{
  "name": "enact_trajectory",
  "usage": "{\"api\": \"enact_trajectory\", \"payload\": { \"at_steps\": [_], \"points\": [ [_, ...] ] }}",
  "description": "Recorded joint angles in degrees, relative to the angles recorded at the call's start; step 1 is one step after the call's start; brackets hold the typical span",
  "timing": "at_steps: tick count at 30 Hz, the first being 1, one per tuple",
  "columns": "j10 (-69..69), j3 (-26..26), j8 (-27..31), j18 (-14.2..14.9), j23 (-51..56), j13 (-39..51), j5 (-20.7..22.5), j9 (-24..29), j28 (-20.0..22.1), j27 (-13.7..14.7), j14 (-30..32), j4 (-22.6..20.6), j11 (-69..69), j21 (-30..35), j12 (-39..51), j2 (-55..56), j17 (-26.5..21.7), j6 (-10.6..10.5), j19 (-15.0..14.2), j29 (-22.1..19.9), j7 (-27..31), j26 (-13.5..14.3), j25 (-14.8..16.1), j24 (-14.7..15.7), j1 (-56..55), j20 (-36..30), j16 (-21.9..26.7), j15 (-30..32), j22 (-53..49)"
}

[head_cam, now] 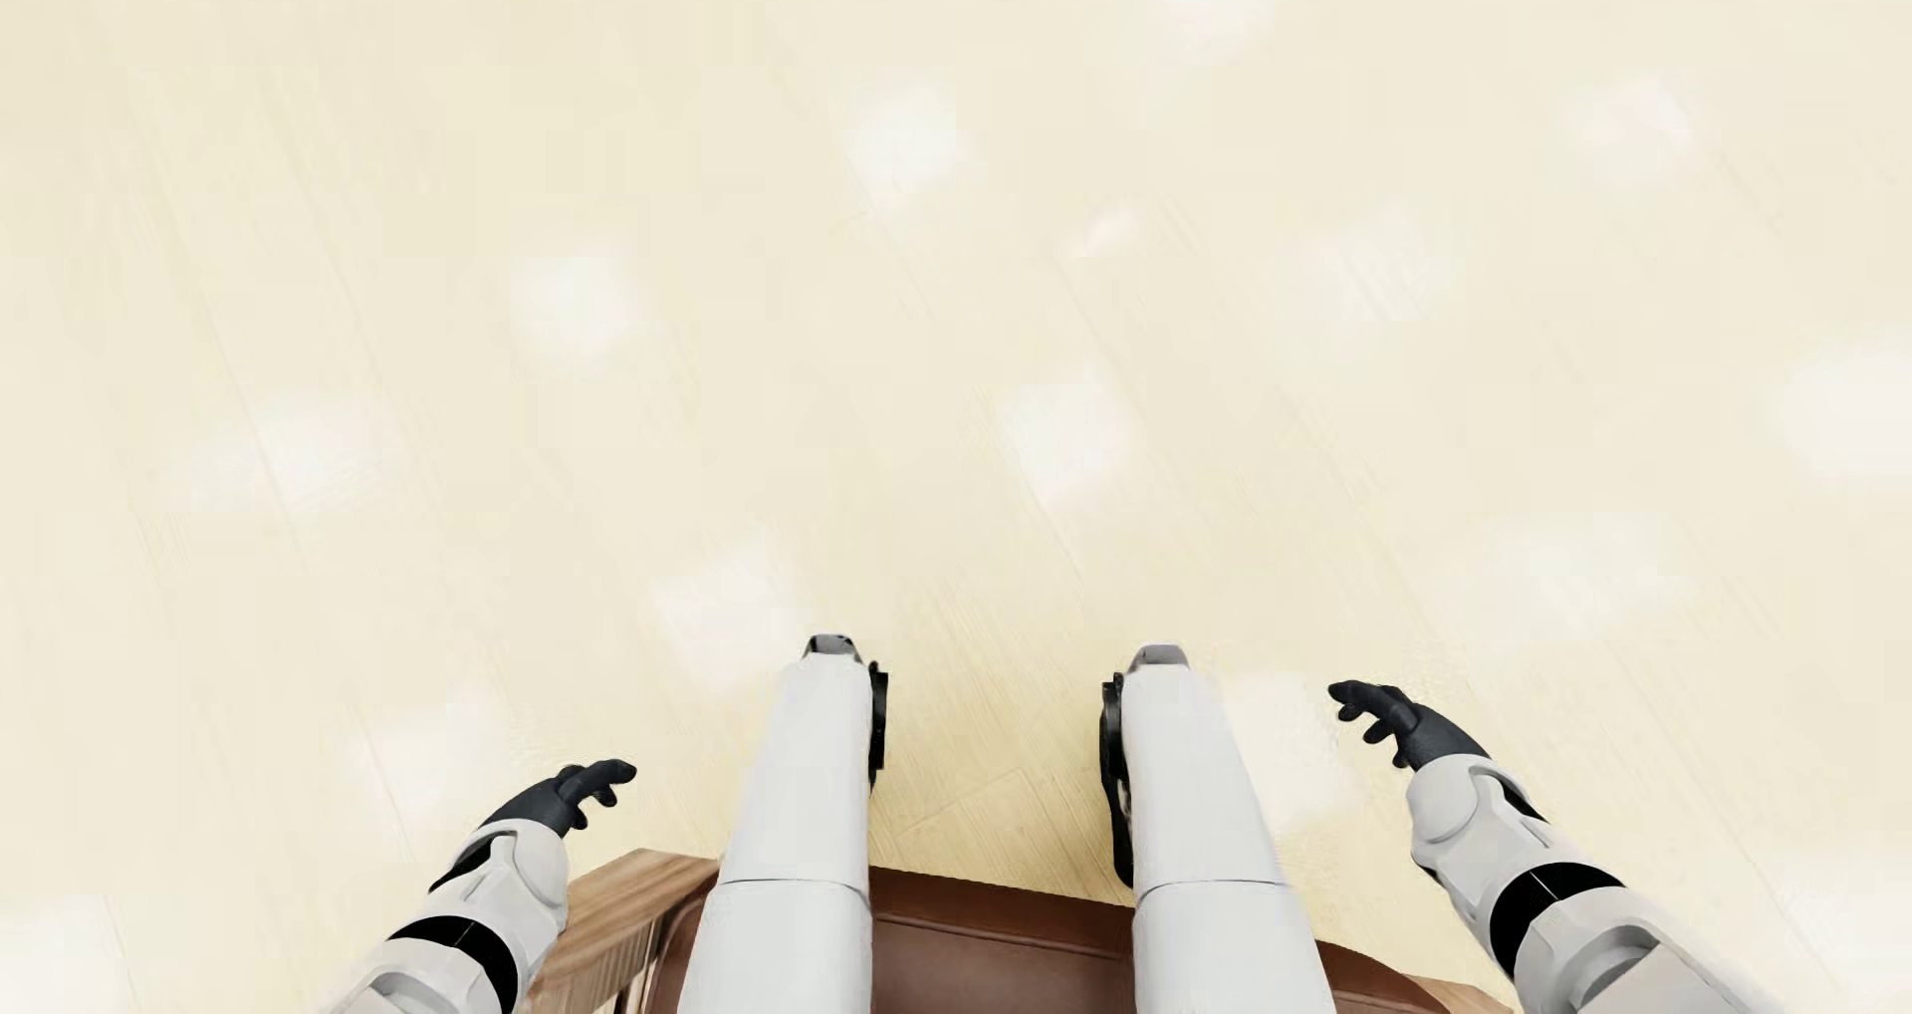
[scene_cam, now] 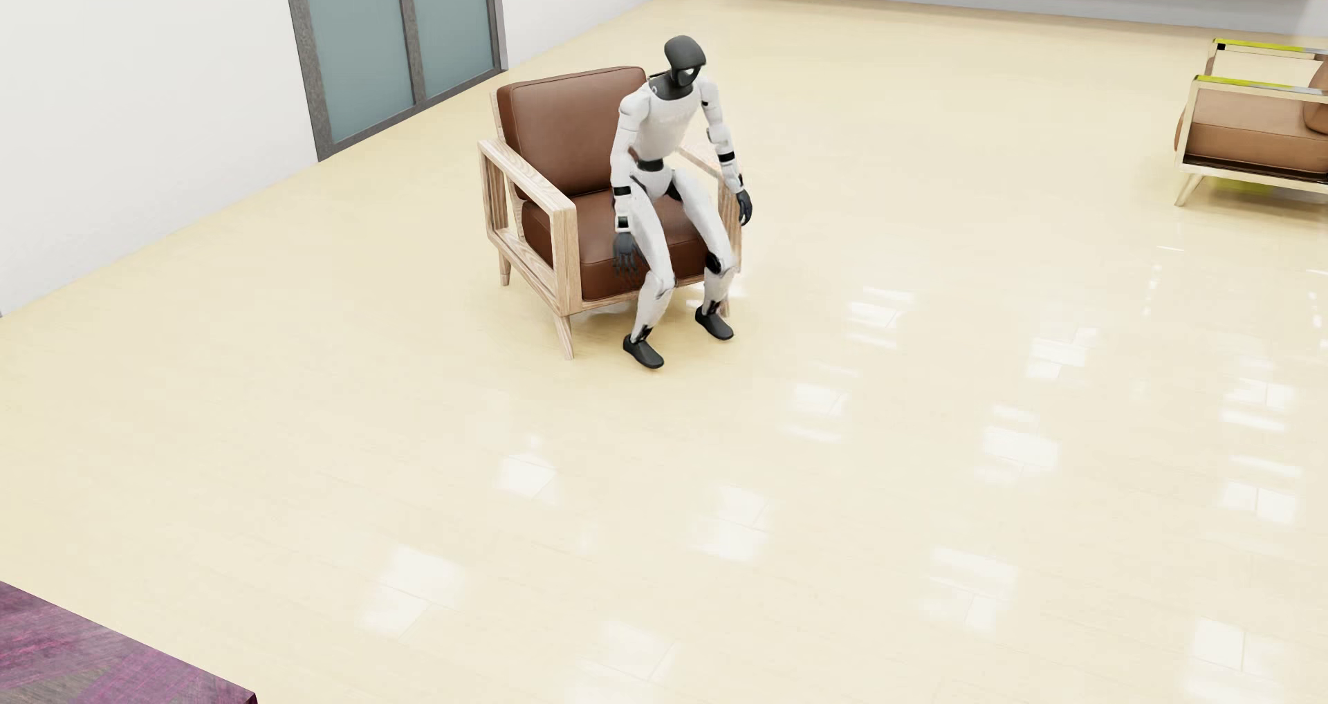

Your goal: Rise from the chair

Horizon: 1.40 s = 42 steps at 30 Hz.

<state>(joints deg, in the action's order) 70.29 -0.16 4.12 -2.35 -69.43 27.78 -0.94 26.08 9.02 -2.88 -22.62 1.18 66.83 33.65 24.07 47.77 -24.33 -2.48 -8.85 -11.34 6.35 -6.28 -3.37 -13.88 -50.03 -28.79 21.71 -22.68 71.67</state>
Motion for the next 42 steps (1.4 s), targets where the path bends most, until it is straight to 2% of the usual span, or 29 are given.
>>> {"api": "enact_trajectory", "payload": {
  "at_steps": [2,3,4,5,7,8,10,13,15,16,17,18,19,20,21,22,24,25,28,30,32,34,35,36,37,38,40,42],
  "points": [
    [-11.39,0.25,-0.84,-0.17,0.57,-5.55,-0.31,-4.04,-0.83,0.04,0.62,-1.06,-11.15,-1.59,-5.99,-8.76,-1.32,0.44,-1.23,0.69,-0.85,0.34,-1.46,-0.96,9.68,0.58,0.13,3.23,-0.32],
    [-17.13,0.35,-1.22,-0.31,0.64,-8.05,-0.49,-5.78,-1.35,0.08,1.58,-1.51,-16.63,-2.19,-8.82,-13.04,-1.93,0.80,-2.35,1.18,-1.20,0.66,-2.08,-1.60,14.70,1.04,0.47,7.11,-0.75],
    [-22.85,0.51,-1.53,-0.26,0.71,-10.40,-0.79,-7.39,-2.21,0.03,4.77,-1.59,-20.83,-2.70,-11.39,-16.67,-2.55,1.10,-2.98,1.92,-1.76,0.83,-2.54,-1.85,19.67,1.87,0.75,10.36,-1.00],
    [-28.60,0.37,-1.79,0.01,0.63,-12.16,-1.31,-9.02,-2.91,-0.01,8.27,-1.23,-22.59,-3.12,-13.60,-18.78,-3.05,1.22,-4.52,3.02,-2.65,0.98,-3.26,-1.76,24.16,3.33,1.01,12.74,-1.07],
    [-38.16,-0.52,-2.53,1.24,0.01,-13.84,-2.85,-11.60,-2.38,-0.30,10.74,-0.06,-21.31,-4.19,-16.92,-19.68,-3.48,1.18,-10.54,4.12,-5.09,0.92,-3.69,-1.08,32.39,6.39,1.48,16.71,-0.28],
    [-42.12,-0.95,-3.15,1.84,-0.17,-14.42,-3.57,-12.52,-1.82,-0.37,11.35,0.66,-20.58,-4.83,-18.16,-19.73,-3.54,1.06,-11.92,3.97,-6.60,0.68,-3.68,-0.75,36.30,7.45,1.74,18.14,0.43],
    [-47.90,-1.89,-4.30,2.60,-0.45,-15.08,-4.93,-13.79,-2.19,-0.36,11.33,1.85,-24.94,-5.80,-19.57,-21.23,-3.67,0.45,-11.12,3.96,-9.01,0.48,-3.30,-0.76,43.23,8.42,2.11,17.75,2.26],
    [-53.19,-2.00,-4.86,3.56,-1.09,-15.98,-6.68,-16.24,-2.55,-0.87,10.02,2.96,-39.88,-6.39,-19.38,-23.40,-3.99,0.41,-8.25,4.11,-11.71,0.24,-2.64,-0.73,50.95,10.19,2.36,18.59,3.40],
    [-54.40,-1.70,-5.41,4.01,-1.85,-16.22,-7.26,-17.50,-1.97,-0.90,8.83,4.01,-47.45,-6.12,-18.62,-24.57,-4.70,-0.24,-6.03,4.95,-12.83,1.16,-3.38,-0.23,55.17,11.02,2.05,19.14,2.87],
    [-54.82,-1.80,-6.06,4.89,-2.15,-16.29,-7.16,-17.92,-1.39,-0.99,8.79,4.94,-48.28,-6.15,-18.46,-25.45,-4.82,-0.60,-5.43,5.28,-13.30,1.56,-3.77,0.03,57.40,11.44,2.01,19.34,2.30],
    [-54.67,-1.99,-6.86,6.13,-2.15,-16.39,-6.79,-18.17,-0.73,-0.98,9.51,6.07,-46.02,-6.41,-18.37,-25.95,-4.51,-0.64,-6.50,5.51,-13.80,2.00,-3.95,0.56,59.20,11.76,2.27,20.49,1.53],
    [-53.12,-2.11,-7.55,8.09,-2.23,-16.39,-5.75,-18.23,0.30,-0.79,10.82,7.84,-44.60,-6.61,-18.48,-26.37,-3.94,-0.85,-6.39,5.85,-14.43,2.66,-4.45,1.30,60.37,12.19,2.51,21.80,0.84],
    [-49.40,-2.25,-7.61,10.41,-2.29,-16.63,-4.21,-18.47,0.91,-0.77,13.48,9.73,-43.92,-6.00,-19.09,-27.51,-3.25,-0.98,-4.85,5.51,-14.38,2.97,-4.54,1.51,60.28,12.59,2.78,23.46,0.25],
    [-42.93,-2.03,-7.50,12.67,-2.10,-17.18,-2.89,-18.76,1.02,-0.93,17.48,11.23,-44.45,-5.31,-19.63,-29.77,-2.94,-0.96,-2.31,5.41,-13.36,2.92,-5.03,1.45,58.37,12.88,2.91,22.07,-0.18],
    [-34.47,-1.32,-7.85,13.77,-1.76,-17.32,-1.78,-18.65,1.01,-1.02,22.64,12.25,-46.51,-4.60,-19.68,-32.73,-3.26,-1.33,0.04,5.34,-12.05,2.72,-5.55,1.41,54.73,14.04,2.55,21.72,-0.43],
    [-25.93,-0.21,-8.45,13.31,-1.20,-17.11,-0.74,-17.98,1.63,-1.09,26.11,12.50,-49.33,-3.60,-19.66,-36.04,-3.97,-1.81,2.06,5.11,-10.50,2.66,-6.25,1.68,50.43,15.24,1.85,22.19,-0.58],
    [-13.80,2.34,-9.18,11.63,-0.85,-15.85,0.14,-16.36,2.49,-1.10,22.04,10.18,-51.52,-0.81,-20.59,-40.52,-5.14,-1.69,2.60,3.96,-7.34,2.55,-6.05,1.76,41.50,17.78,0.27,21.16,-0.67],
    [-12.68,3.49,-9.14,10.56,-1.17,-15.05,0.47,-15.96,1.62,-1.20,19.70,8.13,-52.41,0.12,-21.39,-42.45,-5.49,-1.54,3.09,3.45,-6.13,2.19,-5.85,0.90,37.66,18.66,-0.43,20.31,-0.53],
    [-25.78,6.17,-9.45,7.53,-0.76,-13.81,0.85,-15.56,-1.28,-0.42,17.07,1.33,-55.83,-0.17,-22.46,-48.63,-7.21,-1.40,2.86,3.13,-3.83,1.32,-3.88,-0.48,28.14,19.94,-2.16,16.49,1.00],
    [-44.13,7.14,-9.83,6.65,-1.09,-13.76,1.29,-15.75,-0.37,0.34,21.19,-2.67,-57.57,0.72,-23.16,-52.81,-8.08,-1.55,2.96,2.39,-4.08,1.66,-3.20,0.87,26.83,20.29,-3.02,14.41,2.33],
    [-56.95,7.61,-10.72,7.12,-1.74,-13.97,2.32,-16.73,-0.60,0.48,26.91,-3.67,-57.31,1.47,-24.82,-56.50,-7.75,-1.73,3.31,2.92,-5.51,1.23,-3.35,1.40,28.59,20.89,-2.58,13.65,2.82],
    [-54.81,7.26,-11.08,7.69,-1.71,-14.69,3.26,-18.00,-1.24,0.12,26.35,-2.41,-51.88,0.16,-26.98,-58.92,-6.35,-1.41,2.84,3.66,-7.36,0.50,-4.39,1.27,31.46,21.82,-1.13,13.27,3.54],
    [-55.03,6.58,-11.38,6.87,-1.50,-15.34,2.41,-18.49,-0.85,0.06,27.37,-2.38,-45.41,-0.86,-27.56,-58.42,-5.55,-0.60,0.51,2.99,-7.35,0.23,-4.09,1.84,33.46,21.76,-0.46,14.11,4.06],
    [-53.91,5.76,-11.68,5.90,-1.45,-16.15,0.26,-18.42,-1.09,-0.13,27.22,-2.87,-35.87,-1.89,-27.25,-56.24,-5.06,0.03,-5.08,2.77,-6.55,0.09,-3.11,2.38,35.60,20.95,-0.25,17.31,5.06],
    [-53.02,4.95,-12.07,4.44,-1.28,-16.95,-2.34,-18.19,-0.97,-0.62,25.96,-3.10,-24.97,-2.30,-26.97,-52.71,-4.79,0.45,-12.31,3.13,-6.28,-0.34,-1.95,3.07,37.91,20.27,-0.13,23.66,4.97],
    [-52.63,4.14,-12.12,2.73,-1.13,-17.07,-4.65,-17.56,-0.41,-0.98,23.92,-3.05,-14.53,-1.91,-26.57,-48.56,-4.58,0.93,-14.93,3.90,-6.80,-0.37,-1.10,3.97,40.53,20.03,0.16,27.13,3.91],
    [-52.53,2.58,-10.82,2.41,-2.21,-17.24,-6.43,-16.43,1.18,-1.25,21.59,-2.34,-5.67,-1.08,-24.70,-42.26,-3.90,0.82,-11.59,3.15,-7.20,0.71,-1.02,4.02,45.04,19.94,0.12,22.49,2.71],
    [-52.80,1.62,-9.28,3.87,-2.49,-18.73,-7.50,-17.53,2.86,-1.30,19.70,-0.70,-11.55,-3.00,-23.81,-38.13,-3.34,0.56,-10.38,3.66,-6.66,1.72,-0.12,4.98,47.52,18.19,0.21,19.76,0.64]
  ]
}}
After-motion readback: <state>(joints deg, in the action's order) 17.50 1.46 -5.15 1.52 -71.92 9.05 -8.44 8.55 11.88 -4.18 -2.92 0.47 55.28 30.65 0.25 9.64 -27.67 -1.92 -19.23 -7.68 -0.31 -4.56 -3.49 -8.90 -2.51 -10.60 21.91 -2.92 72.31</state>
